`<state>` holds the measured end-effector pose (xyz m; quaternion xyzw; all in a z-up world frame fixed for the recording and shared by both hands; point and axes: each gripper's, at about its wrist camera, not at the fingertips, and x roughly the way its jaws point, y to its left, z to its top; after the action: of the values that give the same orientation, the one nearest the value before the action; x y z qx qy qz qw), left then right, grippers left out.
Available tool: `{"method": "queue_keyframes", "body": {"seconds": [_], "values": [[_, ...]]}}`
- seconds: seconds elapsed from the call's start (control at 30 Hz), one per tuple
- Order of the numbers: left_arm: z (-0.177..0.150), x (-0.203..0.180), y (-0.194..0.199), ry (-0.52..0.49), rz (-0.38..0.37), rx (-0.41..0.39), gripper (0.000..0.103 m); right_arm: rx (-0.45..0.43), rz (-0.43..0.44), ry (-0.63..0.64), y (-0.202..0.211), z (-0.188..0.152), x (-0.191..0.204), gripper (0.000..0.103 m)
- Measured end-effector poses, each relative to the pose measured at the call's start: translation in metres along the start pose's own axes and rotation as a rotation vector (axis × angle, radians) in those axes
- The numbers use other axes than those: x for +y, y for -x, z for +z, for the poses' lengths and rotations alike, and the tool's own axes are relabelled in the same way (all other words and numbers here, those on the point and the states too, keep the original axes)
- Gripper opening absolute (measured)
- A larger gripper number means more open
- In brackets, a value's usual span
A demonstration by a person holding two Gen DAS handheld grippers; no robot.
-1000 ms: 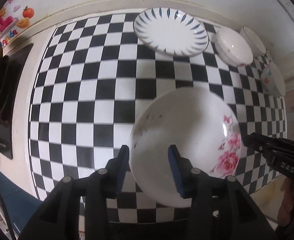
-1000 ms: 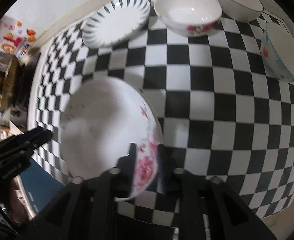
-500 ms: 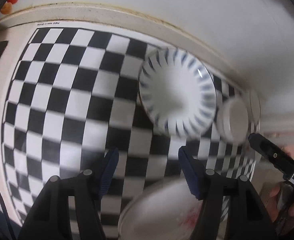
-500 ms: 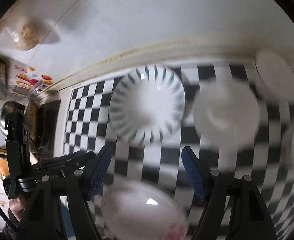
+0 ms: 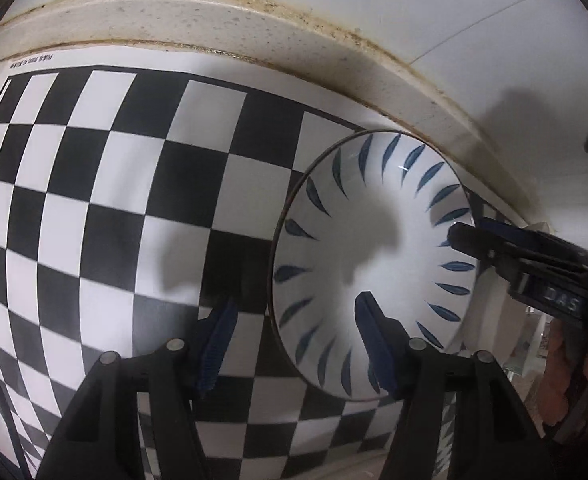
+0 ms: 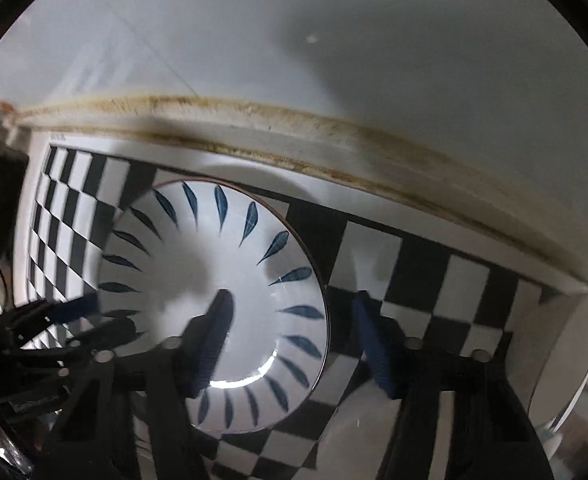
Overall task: Organize plates and bowls
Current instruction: 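Grip the blue-striped plate rim with both tools and lift it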
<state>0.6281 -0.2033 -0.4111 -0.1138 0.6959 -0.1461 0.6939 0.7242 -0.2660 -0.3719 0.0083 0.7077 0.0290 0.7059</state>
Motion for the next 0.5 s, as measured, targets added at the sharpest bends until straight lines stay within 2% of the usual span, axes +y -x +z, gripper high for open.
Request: {"method": "queue_keyframes", "body": {"seconds": [0.03,0.07,0.1,0.17,0.33,0.5], "values": [[0.0,-0.001,-0.002,-0.009,0.001,0.001,0.054,0.011,-0.003,0.005,-0.004,0.001,-0.001,0.05],[0.0,-0.002,-0.005,-0.015,0.0,0.003,0.044,0.032,-0.003,0.005,-0.011,0.003,-0.002,0.04],[0.0,-0.003,-0.007,-0.018,0.006,0.007,0.038,0.052,0.006,0.004,-0.017,0.002,-0.004,0.033],[0.0,-0.006,-0.007,-0.037,0.014,-0.011,0.023,0.042,0.028,0.002,-0.019,0.002,-0.007,0.033],[0.004,-0.012,-0.006,-0.038,0.071,-0.022,0.022,0.033,0.061,-0.011,-0.019,-0.002,-0.016,0.026],[0.011,-0.011,-0.002,-0.033,0.096,-0.022,0.022,0.026,0.094,0.0,-0.015,-0.015,-0.018,0.022]]}}
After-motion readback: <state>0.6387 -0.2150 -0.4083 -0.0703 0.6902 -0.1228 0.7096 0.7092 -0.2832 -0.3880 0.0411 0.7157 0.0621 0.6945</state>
